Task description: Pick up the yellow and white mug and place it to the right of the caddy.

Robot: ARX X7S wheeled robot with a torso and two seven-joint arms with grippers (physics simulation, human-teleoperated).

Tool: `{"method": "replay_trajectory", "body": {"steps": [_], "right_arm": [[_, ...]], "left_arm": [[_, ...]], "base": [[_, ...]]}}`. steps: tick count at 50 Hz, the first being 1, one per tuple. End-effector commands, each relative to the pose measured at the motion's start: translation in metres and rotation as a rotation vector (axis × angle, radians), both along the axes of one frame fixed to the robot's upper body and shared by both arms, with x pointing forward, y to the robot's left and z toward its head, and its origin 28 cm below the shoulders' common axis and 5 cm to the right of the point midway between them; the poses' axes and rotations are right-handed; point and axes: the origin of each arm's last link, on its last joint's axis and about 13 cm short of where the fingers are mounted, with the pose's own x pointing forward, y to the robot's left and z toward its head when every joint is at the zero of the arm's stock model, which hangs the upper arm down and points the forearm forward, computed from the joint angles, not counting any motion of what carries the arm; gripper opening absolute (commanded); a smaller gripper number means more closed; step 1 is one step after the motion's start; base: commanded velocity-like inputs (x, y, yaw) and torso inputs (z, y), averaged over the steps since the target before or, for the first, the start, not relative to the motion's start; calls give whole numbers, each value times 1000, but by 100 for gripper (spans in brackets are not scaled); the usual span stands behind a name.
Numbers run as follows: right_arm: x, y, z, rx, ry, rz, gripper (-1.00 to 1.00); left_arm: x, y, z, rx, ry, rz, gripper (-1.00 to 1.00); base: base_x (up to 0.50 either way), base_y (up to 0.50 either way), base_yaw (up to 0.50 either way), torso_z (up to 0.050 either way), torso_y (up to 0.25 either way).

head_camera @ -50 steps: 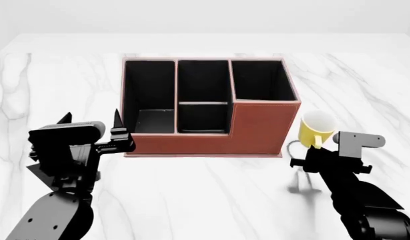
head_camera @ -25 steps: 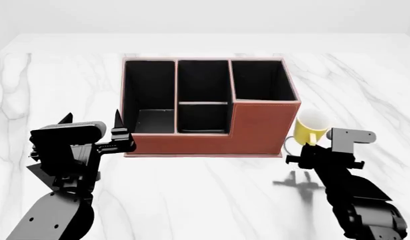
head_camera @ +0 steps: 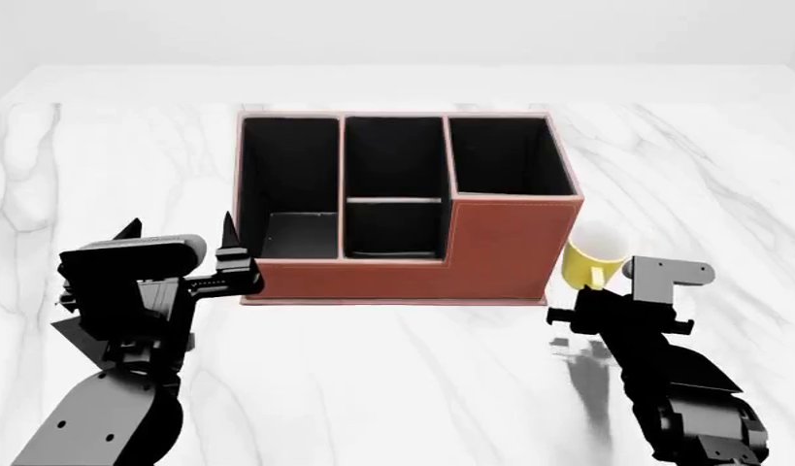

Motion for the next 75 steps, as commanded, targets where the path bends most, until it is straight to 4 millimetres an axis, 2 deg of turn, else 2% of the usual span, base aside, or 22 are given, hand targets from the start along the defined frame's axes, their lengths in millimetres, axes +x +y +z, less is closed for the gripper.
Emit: {"method": "replay_trajectory", "body": {"steps": [1,52,53,75], "right_arm": [[1,0,0,-5,-11,3,-100],[-3,-3,-26,11,49,-4,-100],[-3,-3,-26,7,51,-5,100],[-11,-4,-25,-23,55,-5,100]], "left_arm": [[0,0,-1,-1,0,0,100],[-1,0,0,-1,1,-2,100],[-1,0,0,-1,1,-2,100],[-1,0,0,-3,-1,-3,100]], "base": [[0,0,0,0,0],[0,0,0,0,0],[0,0,0,0,0],[0,0,0,0,0]]}}
